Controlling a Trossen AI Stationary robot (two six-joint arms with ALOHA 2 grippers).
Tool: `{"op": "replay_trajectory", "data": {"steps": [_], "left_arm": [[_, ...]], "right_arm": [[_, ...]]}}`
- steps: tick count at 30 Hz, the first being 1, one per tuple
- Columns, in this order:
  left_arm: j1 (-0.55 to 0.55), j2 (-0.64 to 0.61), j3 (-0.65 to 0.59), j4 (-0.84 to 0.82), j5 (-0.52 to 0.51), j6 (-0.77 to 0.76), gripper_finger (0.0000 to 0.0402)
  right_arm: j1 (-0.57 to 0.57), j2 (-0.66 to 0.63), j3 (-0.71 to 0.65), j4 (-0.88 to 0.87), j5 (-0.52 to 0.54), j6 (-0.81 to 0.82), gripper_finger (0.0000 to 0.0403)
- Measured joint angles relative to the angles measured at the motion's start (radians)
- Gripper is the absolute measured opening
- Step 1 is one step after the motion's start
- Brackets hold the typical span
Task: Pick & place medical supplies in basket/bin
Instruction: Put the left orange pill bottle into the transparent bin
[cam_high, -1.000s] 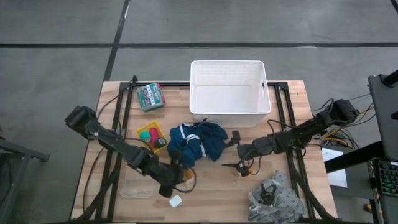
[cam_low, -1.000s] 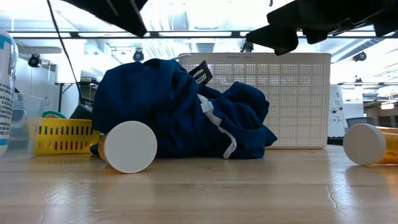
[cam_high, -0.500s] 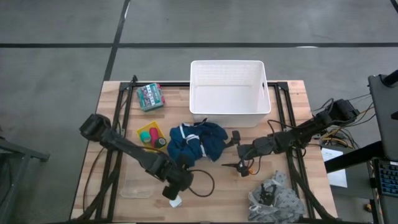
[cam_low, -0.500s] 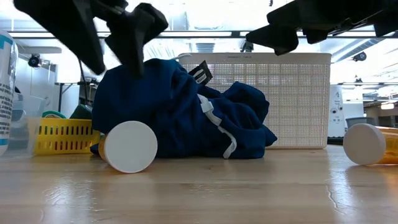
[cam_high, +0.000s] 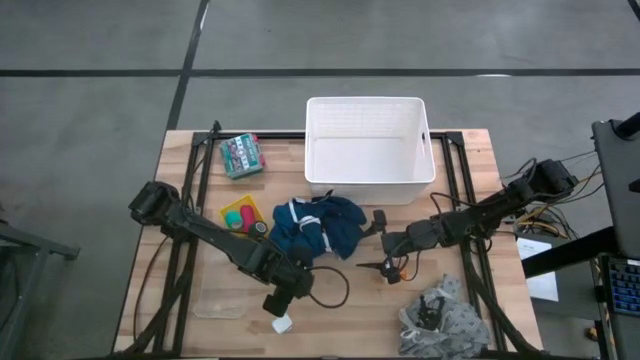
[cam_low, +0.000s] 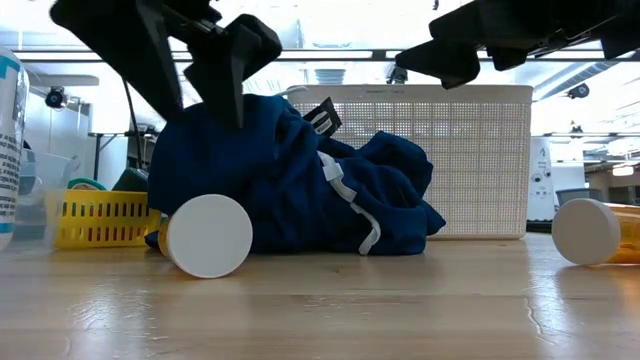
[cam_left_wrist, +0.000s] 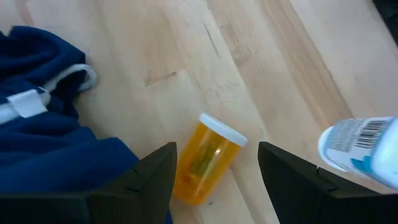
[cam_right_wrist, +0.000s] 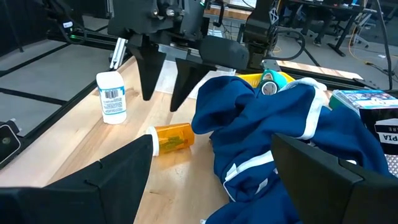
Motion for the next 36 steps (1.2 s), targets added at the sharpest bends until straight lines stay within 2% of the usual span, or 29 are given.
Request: {"op": "replay_trajectory", "data": {"steps": [10,16,25,28,36], "left_arm": [[0.004,0.000,-0.006,0.030,-0.006,0.023,0.0243],[0.004,0.002,-0.019,0.042,-0.035,0.023,0.0285],[0.005,0.002,-0.019,0.054,-0.022,0.017,0.0350],[0.005,0.002,-0.019,0.055,0.016,0.038,0.0351],[0.005,0.002,-0.019,0.055,0.026,0.052,0.0323]], "right_arm": [[0.000,0.000,0.000,0.000,0.000,-0.001,0.0325],[0.000,0.000,0.000,0.000,0.000,0.000,0.0325],[0.000,0.000,0.000,0.000,0.000,0.000,0.0325],[0.000,0.000,0.000,0.000,0.000,-0.001,0.0325],[0.000,0.000,0.000,0.000,0.000,0.000,0.0325]]}}
